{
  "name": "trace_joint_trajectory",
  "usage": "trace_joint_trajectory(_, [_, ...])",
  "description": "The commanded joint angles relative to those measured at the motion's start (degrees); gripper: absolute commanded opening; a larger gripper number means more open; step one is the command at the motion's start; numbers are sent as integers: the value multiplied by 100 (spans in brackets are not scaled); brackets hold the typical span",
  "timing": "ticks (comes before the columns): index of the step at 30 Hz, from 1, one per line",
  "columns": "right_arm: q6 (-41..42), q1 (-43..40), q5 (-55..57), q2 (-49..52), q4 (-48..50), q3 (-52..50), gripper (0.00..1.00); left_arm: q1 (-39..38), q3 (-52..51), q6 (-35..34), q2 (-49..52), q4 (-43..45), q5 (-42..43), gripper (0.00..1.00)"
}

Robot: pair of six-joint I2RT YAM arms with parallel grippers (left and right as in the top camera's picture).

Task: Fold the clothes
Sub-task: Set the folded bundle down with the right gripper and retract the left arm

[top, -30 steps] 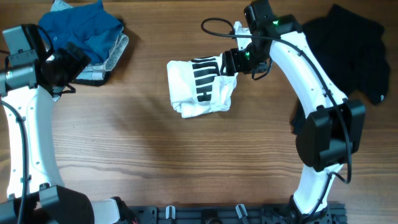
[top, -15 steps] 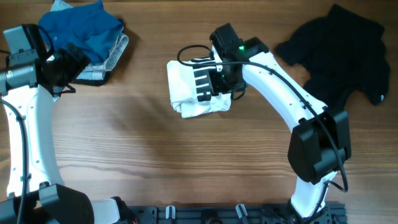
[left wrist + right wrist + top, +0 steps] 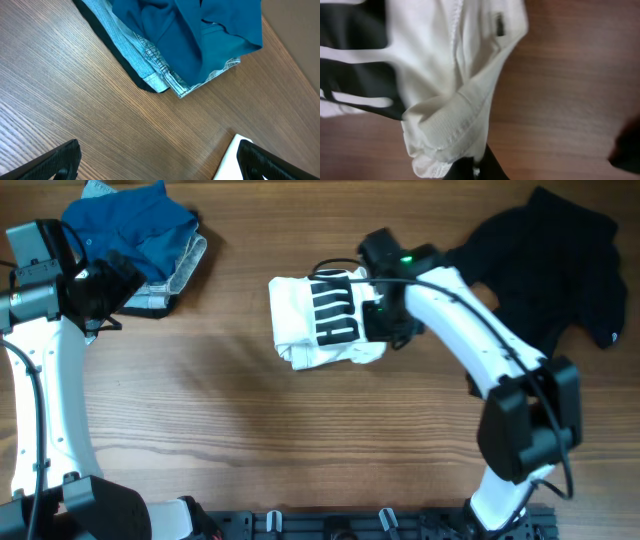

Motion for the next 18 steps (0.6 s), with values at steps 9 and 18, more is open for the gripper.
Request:
trace_joint_trajectory(9, [-614,-505,-898,-190,595,-1506,49,28,-44,96,37,-50,-96,100])
trace_joint_trajectory(18, [-905,-1161,-1453,-251,702,-251,71,-201,-44,730,66,-127,479,100])
